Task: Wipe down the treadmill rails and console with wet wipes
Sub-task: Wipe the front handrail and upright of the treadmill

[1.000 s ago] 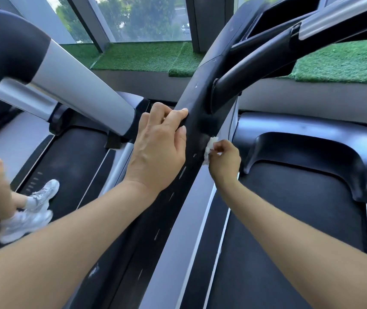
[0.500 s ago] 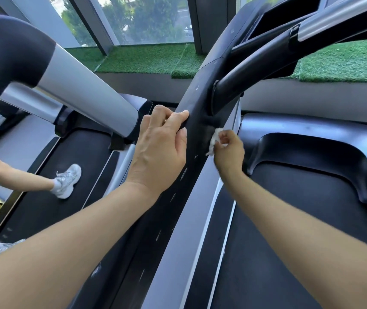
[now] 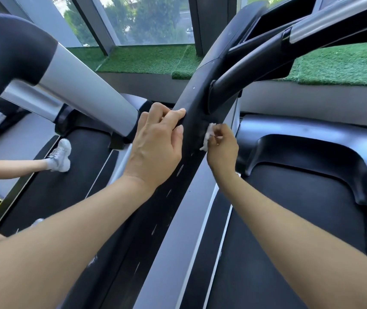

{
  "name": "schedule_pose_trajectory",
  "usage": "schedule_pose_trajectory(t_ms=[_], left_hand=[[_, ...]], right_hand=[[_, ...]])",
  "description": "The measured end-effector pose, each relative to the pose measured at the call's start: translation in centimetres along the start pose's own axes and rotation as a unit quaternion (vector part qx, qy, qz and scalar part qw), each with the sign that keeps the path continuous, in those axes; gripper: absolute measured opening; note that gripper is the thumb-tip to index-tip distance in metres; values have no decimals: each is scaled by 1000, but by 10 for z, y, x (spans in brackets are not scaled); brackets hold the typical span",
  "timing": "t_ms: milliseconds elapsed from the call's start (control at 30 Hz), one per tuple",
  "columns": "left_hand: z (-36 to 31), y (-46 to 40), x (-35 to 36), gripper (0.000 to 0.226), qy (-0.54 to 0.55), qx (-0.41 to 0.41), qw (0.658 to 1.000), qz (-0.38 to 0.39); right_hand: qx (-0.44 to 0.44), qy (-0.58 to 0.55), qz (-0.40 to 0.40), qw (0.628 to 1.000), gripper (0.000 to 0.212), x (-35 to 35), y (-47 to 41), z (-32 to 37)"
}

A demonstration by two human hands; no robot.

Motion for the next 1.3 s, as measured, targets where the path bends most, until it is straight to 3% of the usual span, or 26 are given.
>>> schedule_pose_trajectory(t_ms=[67,167,300,367,567,633,800,900,1067,1300], left_hand=[[0,-1,0,35,0,0,1000,-1],[0,-1,0,35,-2,0,1000,-3],[0,-1,0,35,-4,0,1000,-3],[0,0,1,34,-5,-1,1000,-1],[0,-1,0,34,-6,3,1000,-5],[1,-1,0,34,-8,4,1000,-8],[1,-2,1,34,-14,9,1000,-5],[0,-2,0,34,-11,12,1000,-9],[1,-3,0,33,0,9,1000,-12],[-1,-2,-1,35,10,16,1000,-10]], right_hand=[[39,7,-17,999,20,2,-24,-6],[-9,-30,-30,999,19,-3,9,7],[-115,-77,94,986,26,6,89,15],[-130,-62,99,985,23,6,81,15],[37,-18,-22,999,21,0,-18,-6],[12,-35,-22,999,21,2,8,-3],[-110,-74,110,985,23,9,102,12],[-62,-82,64,993,28,2,60,15],[67,-52,-26,996,15,-1,-9,-4],[45,-86,-19,995,14,2,36,1]])
Point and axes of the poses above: each hand's wrist, its own y-axis away from the middle knuckle, its own x-axis out of the palm, z = x × y, the point moved 8 cm from there along -y, towards the middle knuckle, and after that the axes turned 9 degrees about x, right-handed, at the moved point
